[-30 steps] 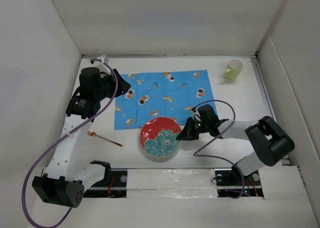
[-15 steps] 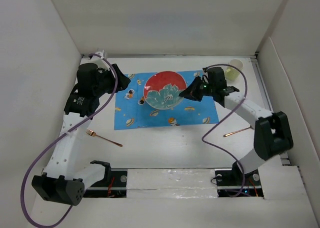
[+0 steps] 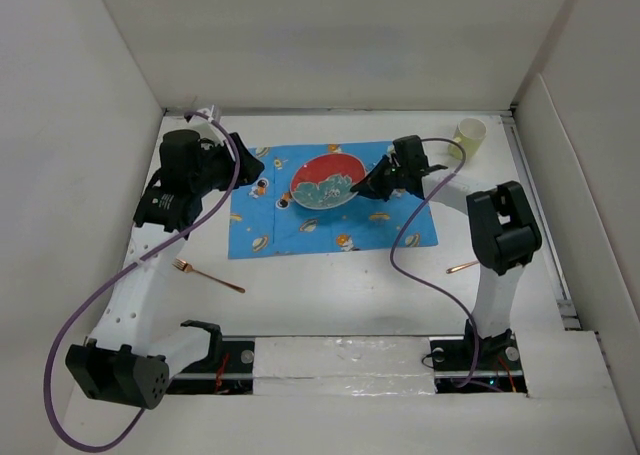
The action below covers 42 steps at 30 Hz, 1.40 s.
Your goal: Set the dinner table for one person
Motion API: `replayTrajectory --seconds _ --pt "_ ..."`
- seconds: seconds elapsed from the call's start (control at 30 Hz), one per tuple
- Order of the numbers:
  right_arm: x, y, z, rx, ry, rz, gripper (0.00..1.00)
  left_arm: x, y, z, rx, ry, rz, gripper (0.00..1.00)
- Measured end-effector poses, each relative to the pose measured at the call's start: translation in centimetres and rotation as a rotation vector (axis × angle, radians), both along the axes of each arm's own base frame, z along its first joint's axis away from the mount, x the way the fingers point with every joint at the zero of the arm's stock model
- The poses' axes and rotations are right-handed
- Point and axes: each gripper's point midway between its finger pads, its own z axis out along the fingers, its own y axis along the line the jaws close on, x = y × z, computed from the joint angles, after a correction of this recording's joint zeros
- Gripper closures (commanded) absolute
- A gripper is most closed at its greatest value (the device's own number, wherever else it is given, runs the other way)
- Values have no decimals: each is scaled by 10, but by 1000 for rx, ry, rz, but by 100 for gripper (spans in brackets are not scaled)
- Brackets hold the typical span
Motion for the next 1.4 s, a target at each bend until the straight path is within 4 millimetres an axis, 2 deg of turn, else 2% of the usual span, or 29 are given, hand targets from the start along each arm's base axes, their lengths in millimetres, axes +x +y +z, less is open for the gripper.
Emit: replayTrajectory --seconds 0.03,0.07,0.17,0.2,0.3,0.4,0.53,0.57,0.6,0.67,0.7,0.8,0.87,0.93,0.97,1.0,1.1,1.2,1.4 --pt "-1 0 -2 1 7 -3 98 0 0 -3 1 7 0 50" --pt "-2 0 -2 2 12 -4 87 -1 0 -5 2 12 0 50" --pt "-9 -1 -12 -4 39 -10 69 -1 0 -10 4 24 0 50" --pt "-11 0 -14 -7 43 -5 57 -2 0 -11 4 26 -1 50" --pt "-15 1 -17 -23 44 11 43 -2 0 -13 4 29 -2 50" --pt "-20 -3 -23 -67 56 27 40 -2 0 -13 5 28 -2 50" --pt "-21 -23 -22 -164 64 26 44 -1 1 -13 14 24 0 54" --pt "-17 -32 -15 -186 52 18 44 -1 2 -13 20 22 1 58" --pt "-11 -42 -5 -204 28 2 55 0 3 -14 29 20 4 70" --pt "8 -69 27 -238 -45 -45 87 0 6 -14 46 15 8 96" --pt "21 -86 45 -258 -91 -85 100 1 6 -15 53 12 9 100" --pt "55 -155 98 -324 -219 -254 100 1 8 -15 64 8 9 100" --pt "69 -206 123 -387 -270 -385 100 1 8 -16 64 7 11 100" --pt "77 -255 136 -456 -284 -514 99 -1 9 -18 67 10 11 86" --pt "79 -276 137 -487 -272 -562 75 -2 9 -20 67 13 12 67" --pt "80 -293 136 -516 -258 -599 75 -4 10 -21 69 14 12 67" --pt "92 -332 129 -596 -180 -668 51 -6 11 -22 74 11 13 56" --pt "110 -352 114 -645 -138 -684 48 -9 11 -23 74 8 15 55" --pt "117 -362 71 -698 -19 -650 48 -11 12 -24 77 6 17 55"
